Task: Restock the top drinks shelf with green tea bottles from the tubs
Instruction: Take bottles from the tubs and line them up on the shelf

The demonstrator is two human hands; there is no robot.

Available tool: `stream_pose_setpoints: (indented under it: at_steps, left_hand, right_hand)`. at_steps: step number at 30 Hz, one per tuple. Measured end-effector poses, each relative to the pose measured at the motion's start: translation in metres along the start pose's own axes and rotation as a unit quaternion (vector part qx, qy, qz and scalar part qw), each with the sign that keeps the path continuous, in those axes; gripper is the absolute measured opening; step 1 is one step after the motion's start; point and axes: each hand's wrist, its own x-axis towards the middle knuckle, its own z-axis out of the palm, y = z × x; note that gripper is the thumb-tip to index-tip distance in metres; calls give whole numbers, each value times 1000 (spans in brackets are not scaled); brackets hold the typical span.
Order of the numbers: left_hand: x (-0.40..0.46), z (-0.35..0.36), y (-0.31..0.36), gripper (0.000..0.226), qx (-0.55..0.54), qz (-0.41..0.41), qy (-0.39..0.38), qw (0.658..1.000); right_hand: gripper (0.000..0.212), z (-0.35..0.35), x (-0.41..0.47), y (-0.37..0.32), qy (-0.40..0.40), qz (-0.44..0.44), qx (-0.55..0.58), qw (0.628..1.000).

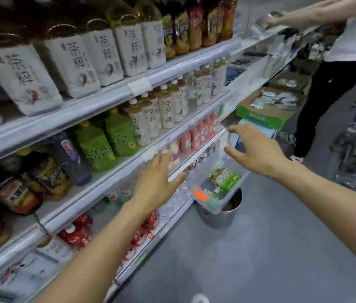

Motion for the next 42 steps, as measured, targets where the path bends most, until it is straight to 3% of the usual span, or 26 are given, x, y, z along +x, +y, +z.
stream_pose_setpoints:
  at_steps: [3,9,17,22,26,31,38,42]
  left_hand:
    - [47,53,0,64,-34,-9,-65,997]
    - [160,160,-7,59,-146,-111,-126,975]
    - [259,265,-19,71,-270,-306,-186,894]
    - [291,338,-35,37,-294,-395,-203,846]
    - [305,400,-52,53,-314,-472,-222,793]
    - [321,481,-69,68,-301,-553,-222,744]
    - [337,585,-84,99,-260,-662,-150,687]
    - [343,623,-93,110,-247,-681,-125,678]
  right_hand:
    - [50,34,33,49,-51,22,6,998]
    - [54,112,124,153,-169,83,6,982]
    - [52,235,203,258,-319,131,37,938]
    - [58,317,217,302,-405,137,33,904]
    - [61,384,233,333,-461,116,25,879]
    - [61,464,250,364,-500,99,11,860]
    - [79,562,254,385,-484,80,0,872]
    - [59,608,242,388,-437,40,-70,896]
